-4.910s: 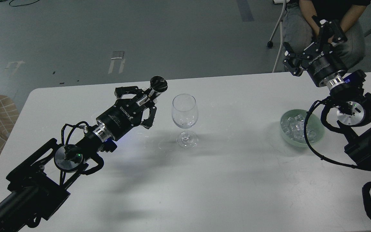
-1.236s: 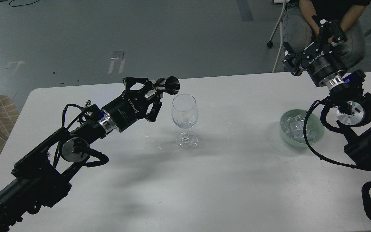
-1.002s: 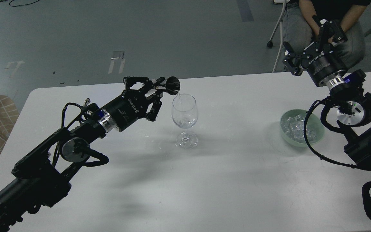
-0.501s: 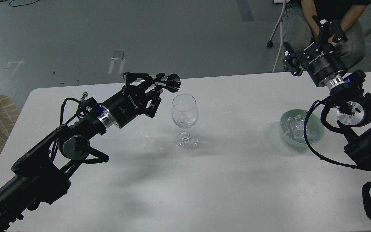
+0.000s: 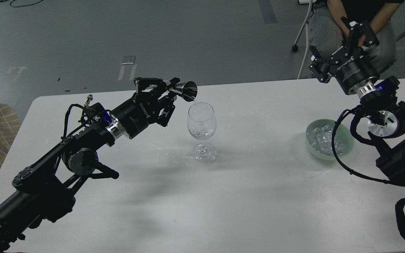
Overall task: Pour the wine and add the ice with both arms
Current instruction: 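Tilt the jigger over the wine glass to pour with the left gripper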
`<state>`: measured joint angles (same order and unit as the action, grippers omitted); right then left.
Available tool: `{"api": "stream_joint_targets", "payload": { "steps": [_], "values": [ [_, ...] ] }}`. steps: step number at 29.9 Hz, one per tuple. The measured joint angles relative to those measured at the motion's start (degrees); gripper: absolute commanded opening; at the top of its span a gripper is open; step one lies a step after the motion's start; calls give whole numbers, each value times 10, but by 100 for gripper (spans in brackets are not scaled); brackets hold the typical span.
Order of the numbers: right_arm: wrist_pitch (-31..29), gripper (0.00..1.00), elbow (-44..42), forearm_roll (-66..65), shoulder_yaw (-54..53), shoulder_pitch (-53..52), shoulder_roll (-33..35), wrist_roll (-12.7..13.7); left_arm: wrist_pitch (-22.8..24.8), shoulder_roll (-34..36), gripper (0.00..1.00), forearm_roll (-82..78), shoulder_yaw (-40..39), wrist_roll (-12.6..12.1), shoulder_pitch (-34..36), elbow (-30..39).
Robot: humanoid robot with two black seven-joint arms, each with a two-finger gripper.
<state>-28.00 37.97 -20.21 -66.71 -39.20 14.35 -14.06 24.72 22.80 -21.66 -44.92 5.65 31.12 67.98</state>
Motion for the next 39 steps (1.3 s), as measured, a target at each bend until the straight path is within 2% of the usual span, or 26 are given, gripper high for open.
{"api": "stream_joint_targets", "payload": {
  "steps": [18,39],
  "values": [
    [0,100,0,0,-1,0,0,0,-5,11,0,-107,0,50,5,5],
    [0,100,0,0,-3,0,-1,0,-20,10,0,-238,-1,83,3,15]
  ]
}}
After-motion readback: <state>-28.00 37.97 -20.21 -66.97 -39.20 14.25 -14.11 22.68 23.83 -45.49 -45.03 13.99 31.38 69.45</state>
